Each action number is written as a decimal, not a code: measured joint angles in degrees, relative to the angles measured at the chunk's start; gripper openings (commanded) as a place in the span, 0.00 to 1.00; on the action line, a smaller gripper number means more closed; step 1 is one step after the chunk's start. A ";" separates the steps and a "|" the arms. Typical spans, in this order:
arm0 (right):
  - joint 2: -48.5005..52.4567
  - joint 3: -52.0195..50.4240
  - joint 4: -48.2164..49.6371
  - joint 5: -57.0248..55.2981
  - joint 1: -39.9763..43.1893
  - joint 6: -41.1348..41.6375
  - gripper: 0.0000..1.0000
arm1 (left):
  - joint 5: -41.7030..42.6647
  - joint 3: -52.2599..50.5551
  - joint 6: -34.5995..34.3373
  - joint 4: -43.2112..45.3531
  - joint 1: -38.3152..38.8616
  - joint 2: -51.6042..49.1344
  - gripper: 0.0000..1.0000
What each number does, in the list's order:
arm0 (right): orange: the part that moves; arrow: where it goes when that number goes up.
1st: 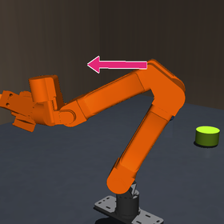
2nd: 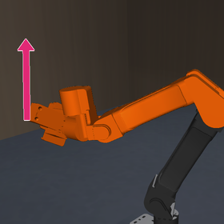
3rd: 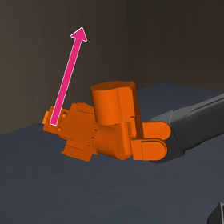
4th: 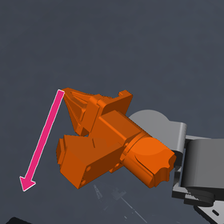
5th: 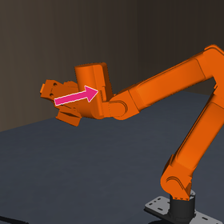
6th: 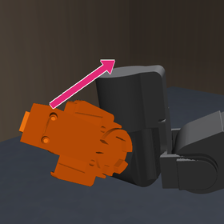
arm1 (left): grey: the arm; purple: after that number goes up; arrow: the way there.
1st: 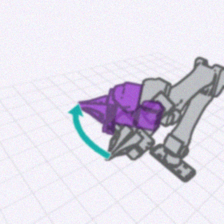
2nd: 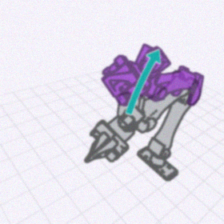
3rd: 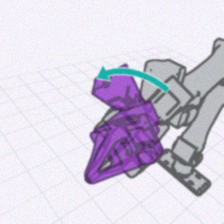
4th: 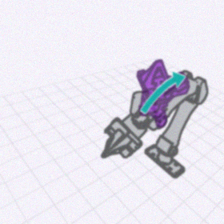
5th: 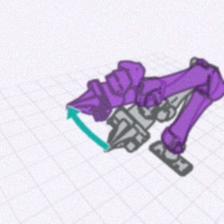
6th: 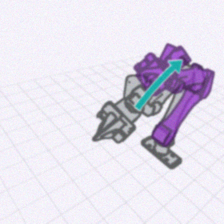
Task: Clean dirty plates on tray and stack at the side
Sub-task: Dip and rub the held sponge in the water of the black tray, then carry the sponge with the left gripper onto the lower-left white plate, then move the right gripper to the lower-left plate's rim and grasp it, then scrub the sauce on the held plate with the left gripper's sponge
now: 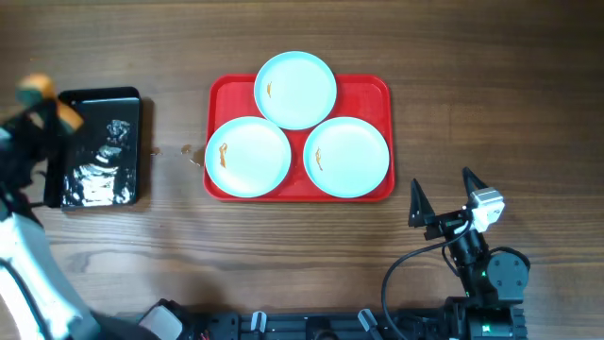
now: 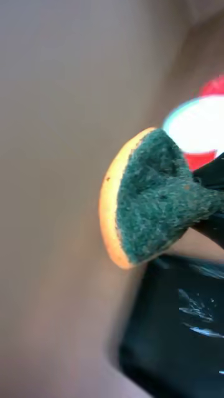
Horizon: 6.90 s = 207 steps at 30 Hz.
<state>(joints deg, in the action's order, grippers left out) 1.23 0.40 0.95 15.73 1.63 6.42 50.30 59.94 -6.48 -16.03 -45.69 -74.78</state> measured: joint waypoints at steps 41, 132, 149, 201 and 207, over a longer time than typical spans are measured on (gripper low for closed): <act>0.00 0.00 -0.02 0.00 0.00 0.00 1.00 | 17.55 10.78 -3.78 3.17 -1.46 -6.54 0.04; 0.42 0.22 20.98 24.28 0.09 61.42 1.00 | -47.47 6.91 -26.88 -22.88 62.90 -18.12 1.00; 59.14 49.31 -9.51 58.64 -1.29 30.82 0.99 | -47.50 6.86 -27.36 -20.22 63.06 -28.83 1.00; 109.79 71.97 -20.13 6.62 -31.69 22.08 0.51 | -54.66 6.86 -34.42 -19.74 63.06 -28.83 1.00; 109.83 71.97 -20.13 4.09 -33.09 21.88 0.51 | -54.99 6.86 -34.86 -19.74 63.06 -28.83 1.00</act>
<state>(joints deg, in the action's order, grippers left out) 111.07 72.38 -19.18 19.81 -31.46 28.29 -4.69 66.81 -41.34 -35.77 17.37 -103.61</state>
